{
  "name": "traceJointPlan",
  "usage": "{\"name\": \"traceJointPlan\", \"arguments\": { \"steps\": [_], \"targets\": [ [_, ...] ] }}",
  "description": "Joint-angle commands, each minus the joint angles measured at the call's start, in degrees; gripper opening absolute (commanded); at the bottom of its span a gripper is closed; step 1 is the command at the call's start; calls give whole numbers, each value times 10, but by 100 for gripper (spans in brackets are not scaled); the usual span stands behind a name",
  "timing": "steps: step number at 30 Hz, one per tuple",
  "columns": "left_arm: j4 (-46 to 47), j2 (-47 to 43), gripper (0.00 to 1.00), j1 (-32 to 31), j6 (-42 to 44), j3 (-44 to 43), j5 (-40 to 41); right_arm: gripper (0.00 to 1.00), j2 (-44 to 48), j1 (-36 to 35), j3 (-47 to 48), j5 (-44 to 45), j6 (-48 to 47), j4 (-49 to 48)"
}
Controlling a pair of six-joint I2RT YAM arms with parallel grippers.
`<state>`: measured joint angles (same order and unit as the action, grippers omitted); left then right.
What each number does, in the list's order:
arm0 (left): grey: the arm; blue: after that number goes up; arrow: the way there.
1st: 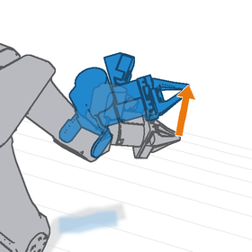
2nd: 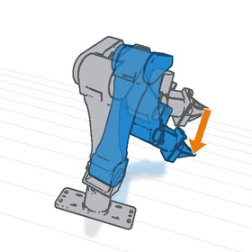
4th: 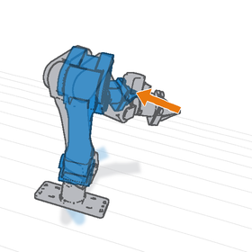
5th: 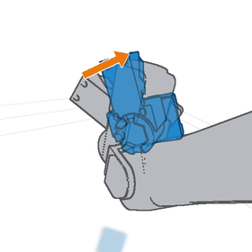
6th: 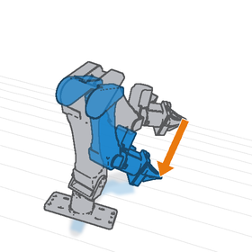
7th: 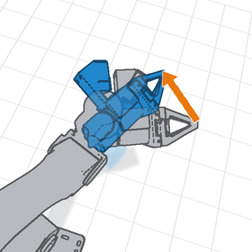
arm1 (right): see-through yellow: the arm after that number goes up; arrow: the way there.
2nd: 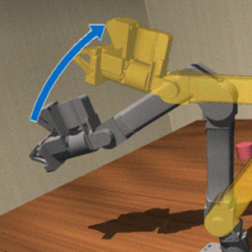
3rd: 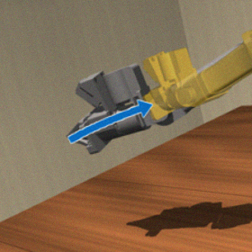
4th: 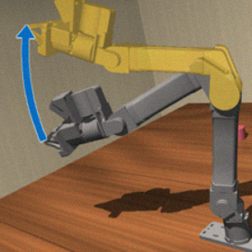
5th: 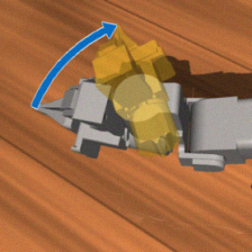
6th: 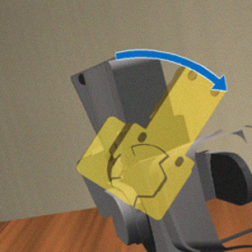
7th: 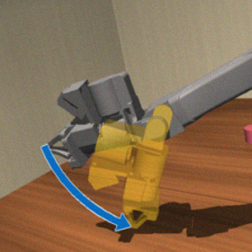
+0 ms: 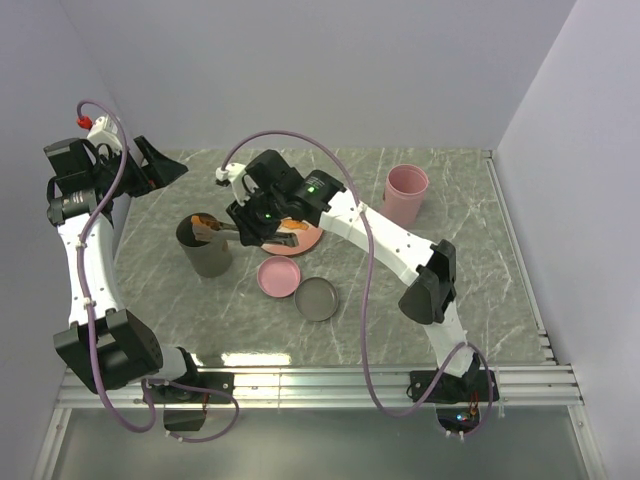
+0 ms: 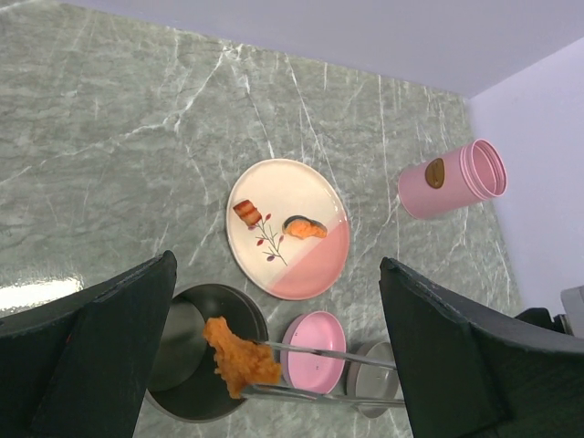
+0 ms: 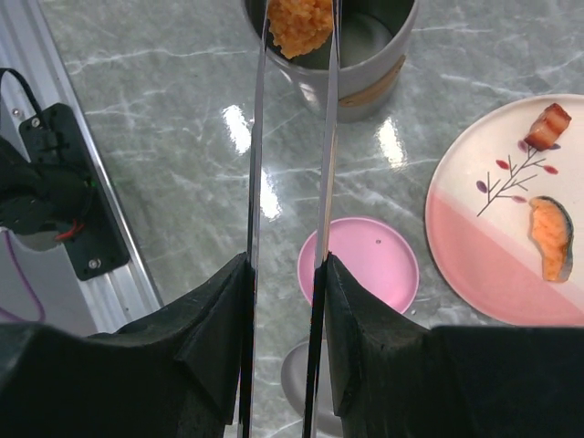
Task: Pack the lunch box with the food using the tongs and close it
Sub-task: Place the fake food in the packing box.
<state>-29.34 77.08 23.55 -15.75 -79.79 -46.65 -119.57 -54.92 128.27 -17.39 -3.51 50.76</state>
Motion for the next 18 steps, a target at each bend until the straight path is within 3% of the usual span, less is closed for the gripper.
{"name": "traceJointPlan", "arguments": {
  "steps": [1,6,11,18],
  "targets": [
    [17,-11,99,4,1,-12,-7,37,-1,-3,39,6,-1,-29],
    [21,-4,99,4,-4,-12,-12,43,-7,-4,42,9,1,-32],
    [17,-1,99,4,-2,-14,-11,60,-4,-5,46,13,4,-33],
    [3,4,100,4,6,-29,-8,61,28,0,39,34,2,-47]
  ]
}}
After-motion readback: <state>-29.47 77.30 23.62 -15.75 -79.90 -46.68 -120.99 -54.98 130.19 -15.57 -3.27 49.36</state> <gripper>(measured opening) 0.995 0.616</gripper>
